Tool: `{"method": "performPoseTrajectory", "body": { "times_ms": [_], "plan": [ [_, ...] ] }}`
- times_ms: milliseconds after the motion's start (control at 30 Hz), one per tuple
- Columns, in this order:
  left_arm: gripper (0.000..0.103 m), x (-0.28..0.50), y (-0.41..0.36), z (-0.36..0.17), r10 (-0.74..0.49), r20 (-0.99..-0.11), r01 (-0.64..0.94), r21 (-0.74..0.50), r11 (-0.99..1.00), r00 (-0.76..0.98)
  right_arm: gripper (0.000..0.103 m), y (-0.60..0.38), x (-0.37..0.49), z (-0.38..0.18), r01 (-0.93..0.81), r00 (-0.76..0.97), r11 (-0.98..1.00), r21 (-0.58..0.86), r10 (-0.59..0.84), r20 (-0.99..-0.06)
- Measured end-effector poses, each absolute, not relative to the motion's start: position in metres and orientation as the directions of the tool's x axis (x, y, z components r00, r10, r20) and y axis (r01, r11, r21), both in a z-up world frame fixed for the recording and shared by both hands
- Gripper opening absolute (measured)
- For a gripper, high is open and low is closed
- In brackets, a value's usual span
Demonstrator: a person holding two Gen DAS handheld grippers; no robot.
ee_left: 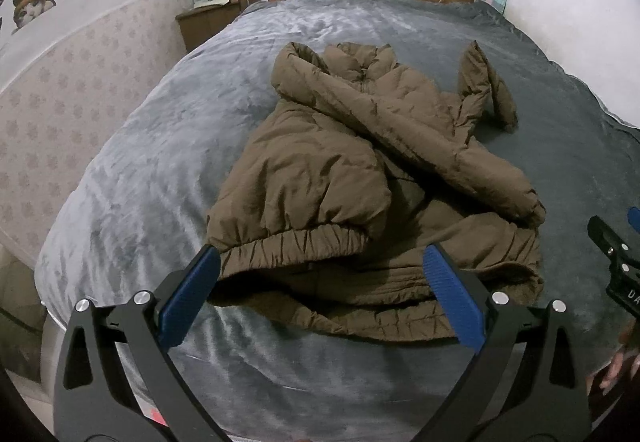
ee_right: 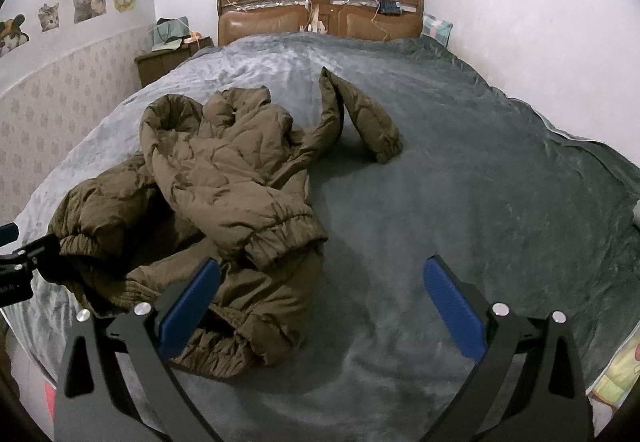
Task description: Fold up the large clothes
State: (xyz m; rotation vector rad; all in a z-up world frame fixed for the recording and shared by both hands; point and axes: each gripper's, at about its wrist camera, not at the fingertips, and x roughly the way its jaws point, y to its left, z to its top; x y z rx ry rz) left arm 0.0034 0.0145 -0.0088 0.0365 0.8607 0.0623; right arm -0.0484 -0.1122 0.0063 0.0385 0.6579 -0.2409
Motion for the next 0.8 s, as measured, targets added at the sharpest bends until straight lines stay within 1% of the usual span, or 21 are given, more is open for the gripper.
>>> {"method": "performPoseTrajectory", "body": {
  "times_ms": [800],
  "plan": [
    [0.1,0.0067,0.0123,-0.0148,0.072,-0.766,-0.041,0.06,0.997,0.638,0.102,-0.1169,-0.0437,-0.0021,0.24,0.749,0.97,-0.036,-0.208,-0.629]
  ]
}}
